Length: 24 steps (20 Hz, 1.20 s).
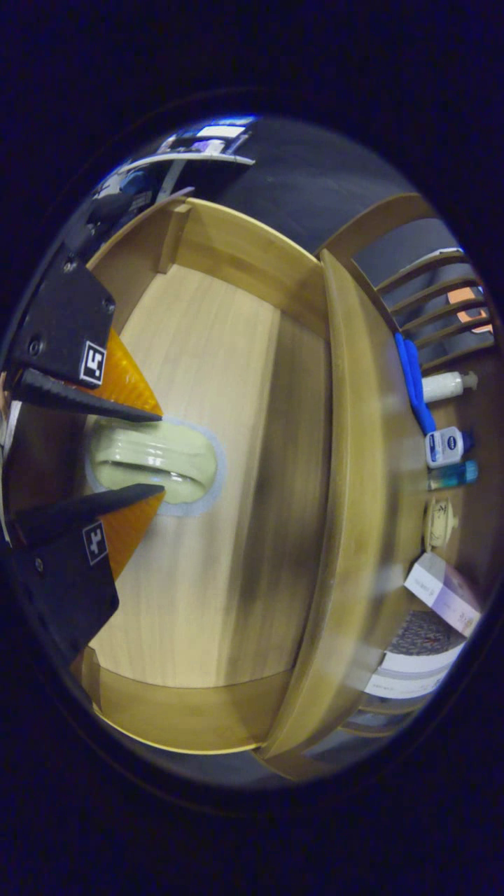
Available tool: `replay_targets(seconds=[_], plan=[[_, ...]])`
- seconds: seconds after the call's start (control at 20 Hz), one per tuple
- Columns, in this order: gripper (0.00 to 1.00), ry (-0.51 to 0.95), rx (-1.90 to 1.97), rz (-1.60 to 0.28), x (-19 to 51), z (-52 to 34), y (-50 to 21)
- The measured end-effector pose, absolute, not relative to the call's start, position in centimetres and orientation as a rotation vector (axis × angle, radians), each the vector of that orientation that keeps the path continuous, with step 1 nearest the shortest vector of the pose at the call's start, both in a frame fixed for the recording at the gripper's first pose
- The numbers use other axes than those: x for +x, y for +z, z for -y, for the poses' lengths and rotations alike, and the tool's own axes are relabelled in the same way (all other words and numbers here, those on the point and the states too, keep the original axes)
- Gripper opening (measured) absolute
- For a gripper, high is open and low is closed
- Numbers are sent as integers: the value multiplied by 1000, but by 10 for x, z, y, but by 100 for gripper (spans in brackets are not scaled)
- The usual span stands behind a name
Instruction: Pull open the drawer, take out the items inside it, and place them on the countertop above the cabinet.
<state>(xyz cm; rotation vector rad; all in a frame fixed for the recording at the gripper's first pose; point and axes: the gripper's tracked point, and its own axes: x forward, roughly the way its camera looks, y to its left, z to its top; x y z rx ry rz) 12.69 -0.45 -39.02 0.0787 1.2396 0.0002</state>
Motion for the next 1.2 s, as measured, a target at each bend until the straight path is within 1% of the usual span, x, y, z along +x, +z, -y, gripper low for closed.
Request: replay_targets(seconds=[0.05,0.1,0.15,0.2,0.3,0.4,0.85,1.2], plan=[[53,-21,74,-1233,128,8,-391],[51,-18,79,-1234,130,8,-392],[47,-12,90,-1230,130,8,-391],[45,-7,113,-1225,131,6,-389],[28,-22,150,-1224,130,10,-385],[20,-24,205,-1222,130,10,-379],[19,-36,197,-1097,139,20,-304],[20,-36,190,-1033,179,23,-252]])
